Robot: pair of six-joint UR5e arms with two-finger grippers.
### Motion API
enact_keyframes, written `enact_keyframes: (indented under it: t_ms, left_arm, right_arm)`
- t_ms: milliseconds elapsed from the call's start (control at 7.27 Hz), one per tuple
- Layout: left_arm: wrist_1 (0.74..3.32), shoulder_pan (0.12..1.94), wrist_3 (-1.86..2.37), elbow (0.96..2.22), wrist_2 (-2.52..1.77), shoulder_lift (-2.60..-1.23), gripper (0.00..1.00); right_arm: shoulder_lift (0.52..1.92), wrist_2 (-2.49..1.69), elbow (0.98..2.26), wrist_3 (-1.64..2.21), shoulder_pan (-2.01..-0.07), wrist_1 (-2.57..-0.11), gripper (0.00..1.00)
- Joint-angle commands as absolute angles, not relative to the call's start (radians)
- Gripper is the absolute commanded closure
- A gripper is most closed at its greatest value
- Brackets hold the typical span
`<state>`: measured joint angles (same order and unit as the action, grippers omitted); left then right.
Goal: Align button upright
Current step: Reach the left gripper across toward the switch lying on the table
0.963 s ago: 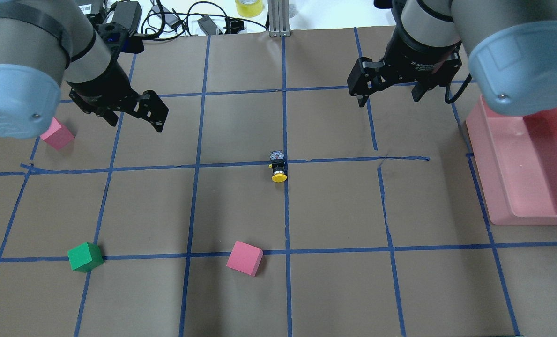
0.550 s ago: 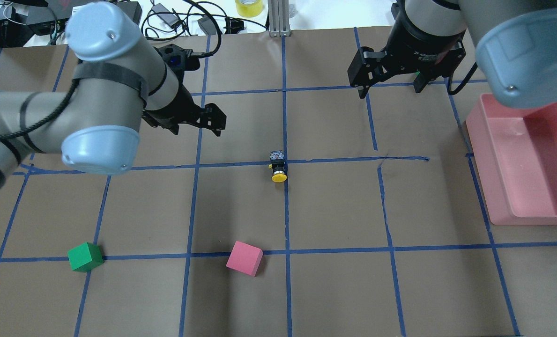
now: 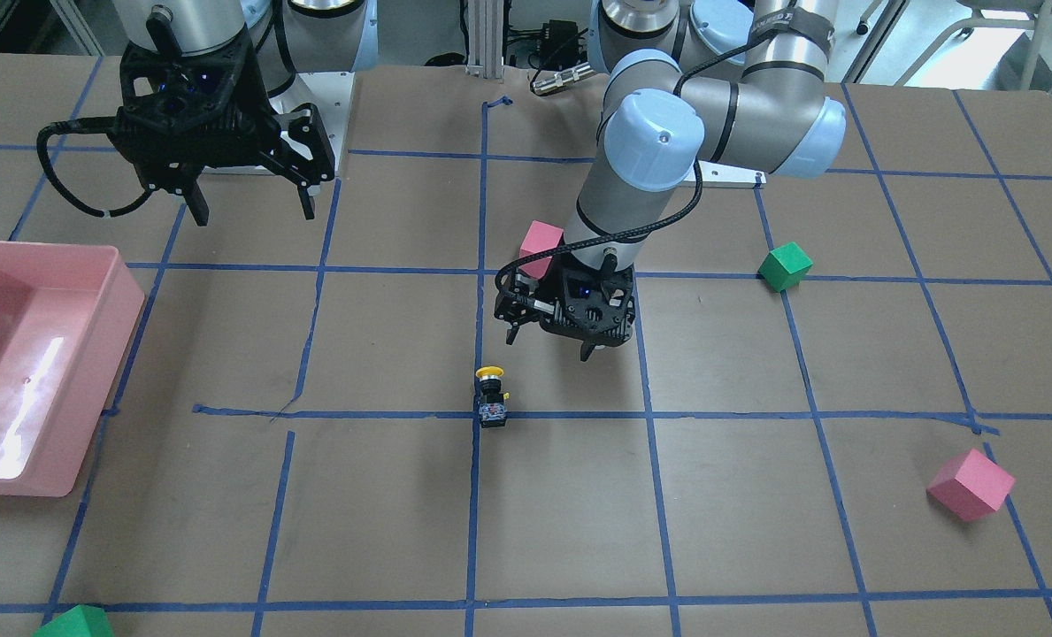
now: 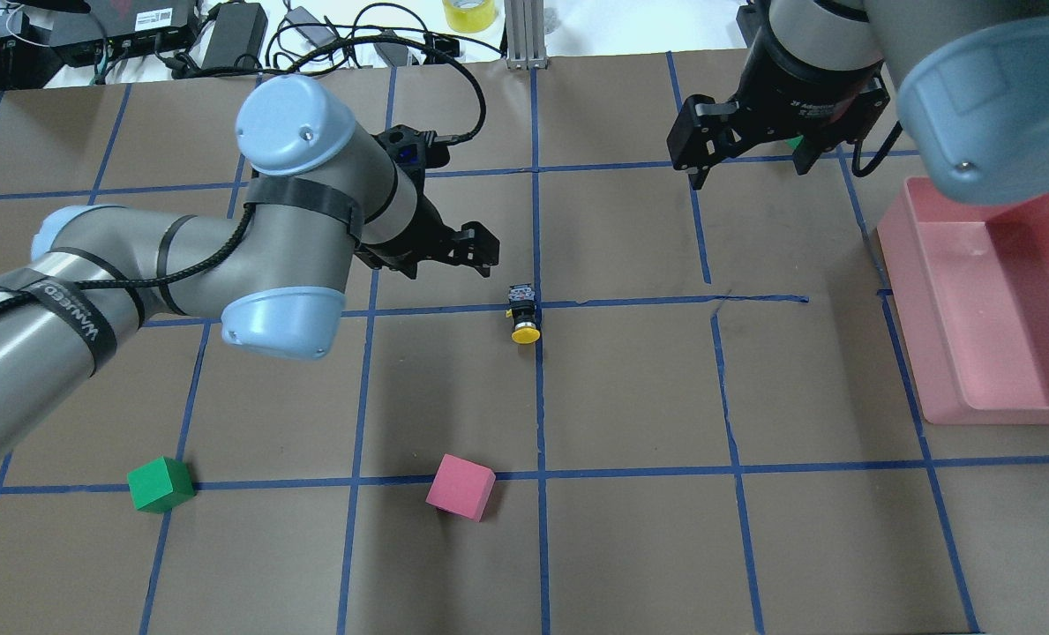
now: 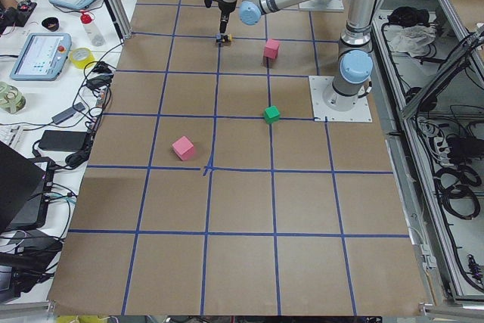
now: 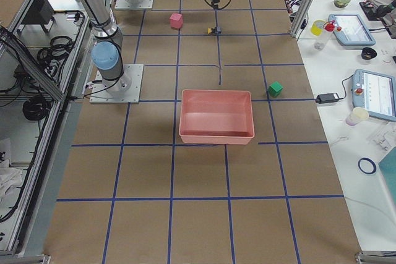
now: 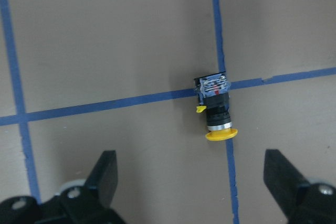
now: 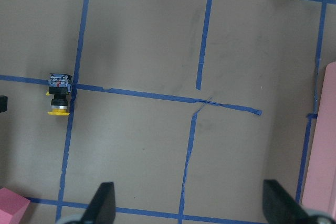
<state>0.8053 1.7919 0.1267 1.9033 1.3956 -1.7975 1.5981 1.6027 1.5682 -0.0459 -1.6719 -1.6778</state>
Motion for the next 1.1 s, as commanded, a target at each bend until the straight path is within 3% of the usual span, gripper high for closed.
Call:
enact_keyframes:
  t_ms: [0, 963]
  left_arm:
    - [0.675, 1.836, 0.149, 1.928, 1.420, -1.882, 0.00]
    - [0.569, 1.859, 0.189, 1.928, 1.413, -2.042, 0.02]
  right_arm:
    - [1.597, 1.603, 1.571, -0.066, -1.671, -1.675, 0.00]
    - [1.597, 1.603, 1.582, -0.061, -1.671, -1.672, 0.00]
